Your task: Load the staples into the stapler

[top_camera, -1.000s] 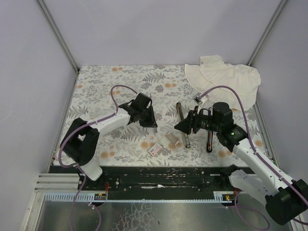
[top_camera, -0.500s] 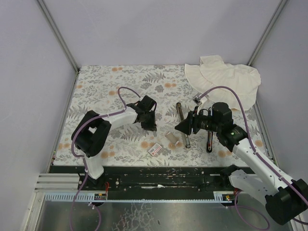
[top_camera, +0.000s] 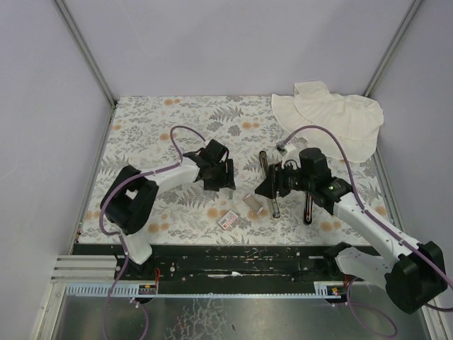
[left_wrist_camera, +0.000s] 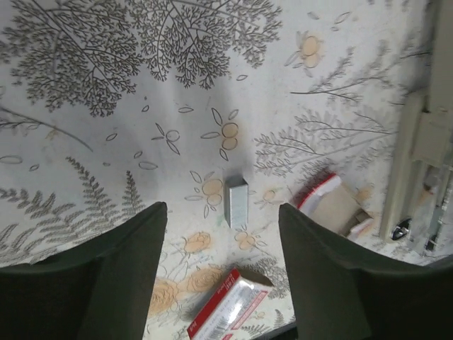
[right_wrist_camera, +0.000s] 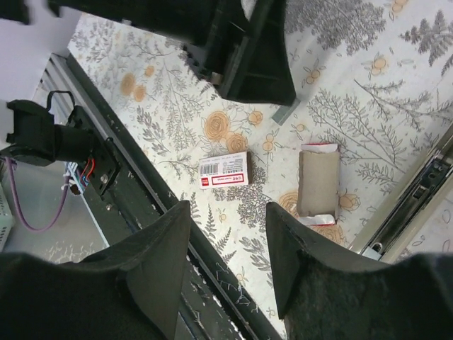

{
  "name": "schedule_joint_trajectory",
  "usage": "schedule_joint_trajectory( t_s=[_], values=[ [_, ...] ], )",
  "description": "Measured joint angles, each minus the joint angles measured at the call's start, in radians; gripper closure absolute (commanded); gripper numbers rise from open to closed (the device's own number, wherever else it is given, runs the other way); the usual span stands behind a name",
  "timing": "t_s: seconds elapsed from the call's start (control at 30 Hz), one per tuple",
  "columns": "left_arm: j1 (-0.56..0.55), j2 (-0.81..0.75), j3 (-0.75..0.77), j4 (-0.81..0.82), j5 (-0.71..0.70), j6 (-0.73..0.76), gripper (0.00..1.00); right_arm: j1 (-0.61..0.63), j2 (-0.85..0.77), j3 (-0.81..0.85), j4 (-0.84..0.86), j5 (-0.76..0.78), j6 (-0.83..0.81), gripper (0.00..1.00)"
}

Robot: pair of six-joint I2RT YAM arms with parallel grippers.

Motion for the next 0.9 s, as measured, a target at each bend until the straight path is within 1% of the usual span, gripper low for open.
schedule_joint_trajectory(
  t_s=[0.1,0.17,0.23,0.4,0.5,0.6,0.77,0.9],
  values=[
    [0.018,-0.079,-0.023,0.006,-0.014,0.015,0.19,0.047,0.050,0.036,-0.046,0.087,0.025,0.46],
    [0.051,-0.168,-0.048,0.020,-0.020,0.030,0.12,0.095,0.099,0.077,-0.084,0.158,0.055,0.48],
    [0.109,-0.264,-0.072,0.035,-0.026,0.042,0.08,0.142,0.169,0.130,-0.119,0.230,0.099,0.51],
    [0.291,-0.472,-0.112,0.063,-0.061,0.086,0.01,0.229,0.359,0.237,-0.184,0.389,0.219,0.51],
    [0.351,-0.560,-0.124,0.068,-0.110,0.117,0.00,0.272,0.460,0.279,-0.212,0.465,0.285,0.50],
    [0.359,-0.612,-0.126,0.068,-0.132,0.144,0.00,0.296,0.553,0.332,-0.236,0.524,0.341,0.50],
    [0.359,-0.617,-0.126,0.054,-0.133,0.177,0.00,0.323,0.689,0.455,-0.266,0.601,0.378,0.50],
    [0.359,-0.627,-0.126,0.050,-0.134,0.193,0.00,0.326,0.798,0.550,-0.277,0.628,0.378,0.49]
  ],
)
